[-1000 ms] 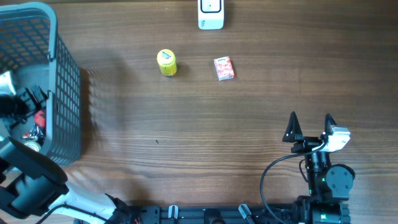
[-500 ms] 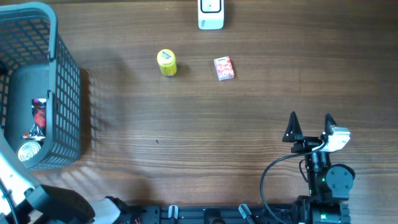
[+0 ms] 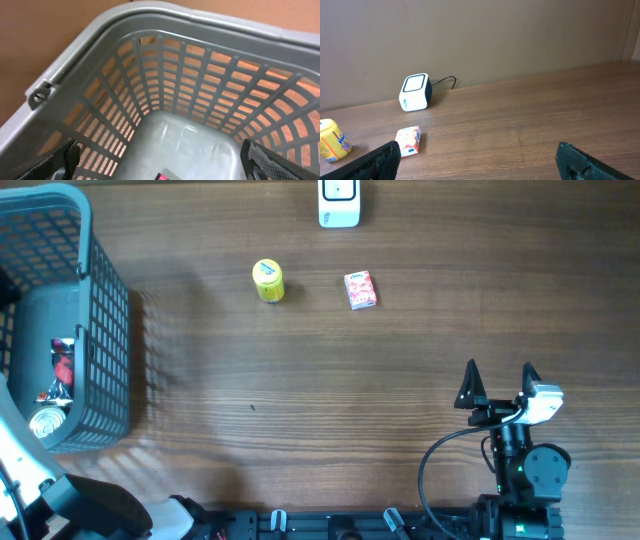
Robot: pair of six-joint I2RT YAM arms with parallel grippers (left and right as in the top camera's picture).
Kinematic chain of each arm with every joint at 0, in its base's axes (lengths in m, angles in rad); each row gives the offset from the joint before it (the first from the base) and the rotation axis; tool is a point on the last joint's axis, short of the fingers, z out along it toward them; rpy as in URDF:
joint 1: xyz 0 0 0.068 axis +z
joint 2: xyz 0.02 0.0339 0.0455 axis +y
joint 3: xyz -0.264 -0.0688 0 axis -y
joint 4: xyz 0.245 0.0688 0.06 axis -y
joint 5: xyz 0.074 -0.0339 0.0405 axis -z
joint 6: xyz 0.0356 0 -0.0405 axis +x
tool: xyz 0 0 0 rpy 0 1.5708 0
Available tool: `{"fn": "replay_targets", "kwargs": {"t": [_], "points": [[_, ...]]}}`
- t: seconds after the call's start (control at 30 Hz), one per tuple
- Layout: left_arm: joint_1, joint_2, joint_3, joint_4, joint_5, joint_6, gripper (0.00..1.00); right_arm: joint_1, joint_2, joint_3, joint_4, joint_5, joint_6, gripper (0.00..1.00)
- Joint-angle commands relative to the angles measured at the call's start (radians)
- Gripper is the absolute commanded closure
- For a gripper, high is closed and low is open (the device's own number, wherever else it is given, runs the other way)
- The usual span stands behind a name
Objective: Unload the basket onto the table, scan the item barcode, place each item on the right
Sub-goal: 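Move the left gripper back into the basket toward the hex wrench package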
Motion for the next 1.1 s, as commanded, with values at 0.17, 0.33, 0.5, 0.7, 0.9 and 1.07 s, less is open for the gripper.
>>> {"fn": "replay_targets", "kwargs": {"t": [0.17, 0.33, 0.5, 0.7, 0.9, 1.07], "points": [[-0.011, -0.106, -0.013, 0.249, -0.040, 0.002, 0.00, 0.005, 0.002, -0.001, 0.003, 0.000, 0.007, 0.00], [-0.017, -0.132, -0.013, 0.214, -0.068, 0.002, 0.00, 0.005, 0.002, -0.001, 0.003, 0.000, 0.006, 0.00], [-0.071, -0.245, -0.014, 0.153, -0.071, 0.002, 0.00, 0.005, 0.002, -0.001, 0.003, 0.000, 0.006, 0.00], [-0.199, -0.424, -0.262, 0.277, -0.119, 0.028, 0.00, 0.005, 0.002, -0.001, 0.003, 0.000, 0.006, 0.00], [-0.185, -0.594, -0.525, 0.533, -0.263, 0.074, 0.00, 0.005, 0.002, -0.001, 0.003, 0.000, 0.007, 0.00], [-0.099, -0.558, -0.485, 0.533, -0.228, -0.006, 0.00, 0.005, 0.002, -0.001, 0.003, 0.000, 0.007, 0.00]]}}
